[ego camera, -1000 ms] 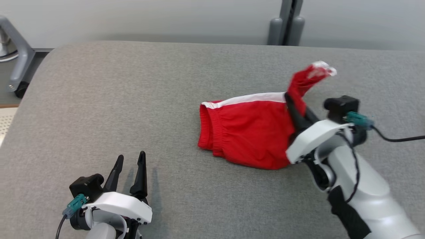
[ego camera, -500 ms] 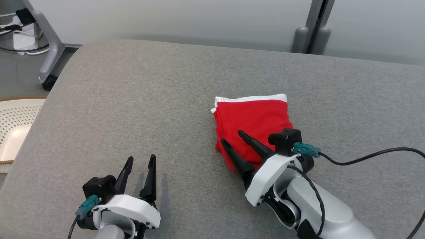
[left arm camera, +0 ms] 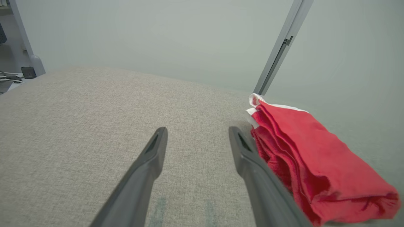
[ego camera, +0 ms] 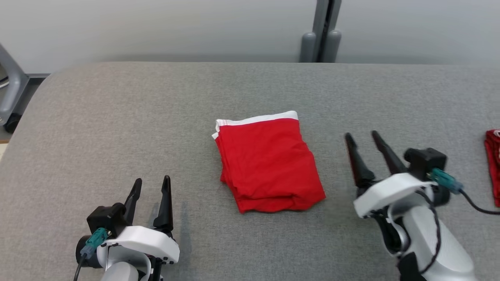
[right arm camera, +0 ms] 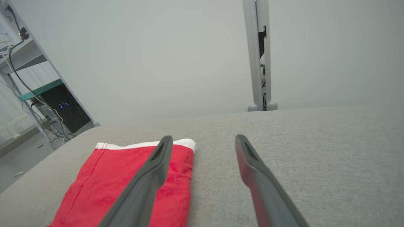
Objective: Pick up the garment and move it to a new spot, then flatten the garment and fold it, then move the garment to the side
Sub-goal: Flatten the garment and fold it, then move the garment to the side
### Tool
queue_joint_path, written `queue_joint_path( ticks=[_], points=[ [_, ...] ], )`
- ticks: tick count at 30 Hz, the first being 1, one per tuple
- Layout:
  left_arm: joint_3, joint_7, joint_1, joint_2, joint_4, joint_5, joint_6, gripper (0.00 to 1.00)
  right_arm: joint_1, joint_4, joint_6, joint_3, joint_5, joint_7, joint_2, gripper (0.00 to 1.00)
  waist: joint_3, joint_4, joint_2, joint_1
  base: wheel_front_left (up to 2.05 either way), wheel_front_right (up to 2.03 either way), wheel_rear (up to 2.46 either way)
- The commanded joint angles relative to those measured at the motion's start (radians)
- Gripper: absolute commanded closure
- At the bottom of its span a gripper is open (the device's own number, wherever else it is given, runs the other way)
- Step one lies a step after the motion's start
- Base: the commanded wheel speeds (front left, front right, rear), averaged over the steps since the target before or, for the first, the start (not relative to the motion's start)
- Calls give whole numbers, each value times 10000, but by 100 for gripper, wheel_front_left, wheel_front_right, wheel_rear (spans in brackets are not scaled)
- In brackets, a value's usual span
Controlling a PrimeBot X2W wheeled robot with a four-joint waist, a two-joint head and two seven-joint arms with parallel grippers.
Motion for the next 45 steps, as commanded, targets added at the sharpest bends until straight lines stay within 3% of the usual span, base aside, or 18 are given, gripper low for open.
queue_joint_path(
  ticks=[1,6,13,31,37,45],
  points=[
    [66,-46,130,53,-46,94,74,0,163,-172,0,-349,-205,-38,-34,0,-27,-159,0,0,0,0,0],
    [269,-46,195,52,-104,253,55,0,1098,-728,0,-1930,-1213,-39,-26,0,-74,-484,0,0,0,0,0],
    [462,-46,397,50,-49,397,6,0,1969,-1280,0,-2773,-1695,-40,-34,0,-255,-709,0,0,0,0,0],
    [1008,-46,1495,49,-332,1092,216,0,3365,-1587,0,-2738,-2025,-41,-36,0,-1247,-875,0,0,0,0,0],
    [996,-46,1352,49,-401,993,184,0,3230,-1535,0,-2621,-1653,-42,-33,0,-1089,-776,0,0,0,0,0],
    [589,-47,991,50,-412,755,110,0,2654,-1120,0,-1713,-1041,-42,-35,0,-286,-283,0,0,0,0,0]
  ],
)
